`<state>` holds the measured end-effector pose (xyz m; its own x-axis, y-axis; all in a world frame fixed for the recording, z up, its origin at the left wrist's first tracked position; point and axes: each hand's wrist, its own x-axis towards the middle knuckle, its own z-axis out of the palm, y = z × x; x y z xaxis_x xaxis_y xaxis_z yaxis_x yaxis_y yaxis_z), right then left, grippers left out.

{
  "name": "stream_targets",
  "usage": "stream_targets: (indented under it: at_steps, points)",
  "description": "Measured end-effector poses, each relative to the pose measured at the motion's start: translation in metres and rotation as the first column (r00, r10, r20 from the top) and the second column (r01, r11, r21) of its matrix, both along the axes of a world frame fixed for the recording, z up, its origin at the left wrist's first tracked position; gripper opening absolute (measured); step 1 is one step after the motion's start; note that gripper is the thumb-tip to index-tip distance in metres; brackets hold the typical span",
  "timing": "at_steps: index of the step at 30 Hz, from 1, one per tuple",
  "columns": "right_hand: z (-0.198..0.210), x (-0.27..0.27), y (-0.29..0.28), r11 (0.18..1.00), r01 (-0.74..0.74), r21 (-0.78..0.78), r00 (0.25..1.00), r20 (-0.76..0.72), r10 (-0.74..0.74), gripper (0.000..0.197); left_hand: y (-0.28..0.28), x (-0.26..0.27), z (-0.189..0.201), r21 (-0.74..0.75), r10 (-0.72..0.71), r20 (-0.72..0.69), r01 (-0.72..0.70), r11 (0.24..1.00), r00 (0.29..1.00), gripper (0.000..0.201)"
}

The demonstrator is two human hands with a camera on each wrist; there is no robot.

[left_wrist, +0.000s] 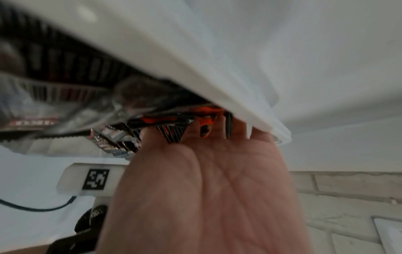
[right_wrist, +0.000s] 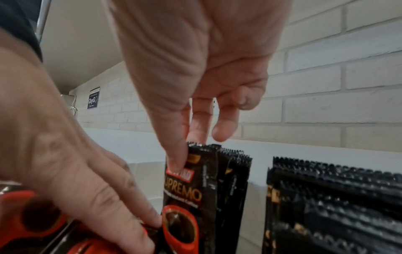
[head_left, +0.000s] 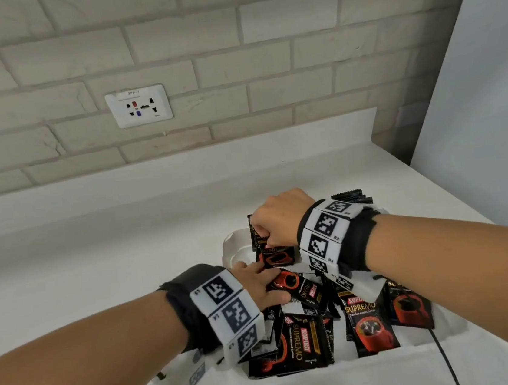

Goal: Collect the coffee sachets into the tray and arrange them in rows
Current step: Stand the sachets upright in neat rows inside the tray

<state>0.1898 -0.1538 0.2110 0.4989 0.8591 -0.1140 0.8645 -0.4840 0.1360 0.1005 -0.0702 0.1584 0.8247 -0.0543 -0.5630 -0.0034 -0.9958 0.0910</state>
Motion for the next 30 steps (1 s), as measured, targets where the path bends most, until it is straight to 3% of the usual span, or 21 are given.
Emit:
stream_targets:
  at_steps: [8,12,17,22,25,30]
  points:
    - [-0.006,0.006,0.0,1.0,0.03,0.004,0.999,-0.032,-0.03,0.008,-0.005,0.0,-0.003,0.047,0.087,0.043,-0.089,0.995,0.995,0.059]
    - [-0.007,0.007,0.002,1.0,0.024,0.018,0.999,-0.04,-0.023,0.007,-0.009,-0.003,0.002,0.022,0.057,0.023,-0.057,0.998,0.998,0.083]
    - [-0.009,0.002,0.006,1.0,-0.003,0.012,0.999,-0.045,0.004,0.007,-0.01,-0.005,0.003,-0.014,0.053,-0.075,-0.055,0.998,0.996,0.093]
    - [-0.01,0.0,0.008,0.999,-0.04,0.002,0.998,-0.038,0.04,0.003,-0.015,-0.009,0.001,-0.024,0.056,-0.065,-0.057,0.998,0.996,0.094]
    - [-0.011,0.001,0.007,0.999,-0.042,0.008,0.999,-0.034,0.042,0.01,-0.016,-0.009,-0.001,0.002,0.017,-0.062,-0.017,1.0,0.998,0.095]
    - [-0.011,-0.001,0.007,0.999,-0.051,0.019,0.998,-0.042,0.051,0.014,-0.016,-0.007,-0.004,0.01,0.017,-0.025,-0.017,1.0,1.0,0.081]
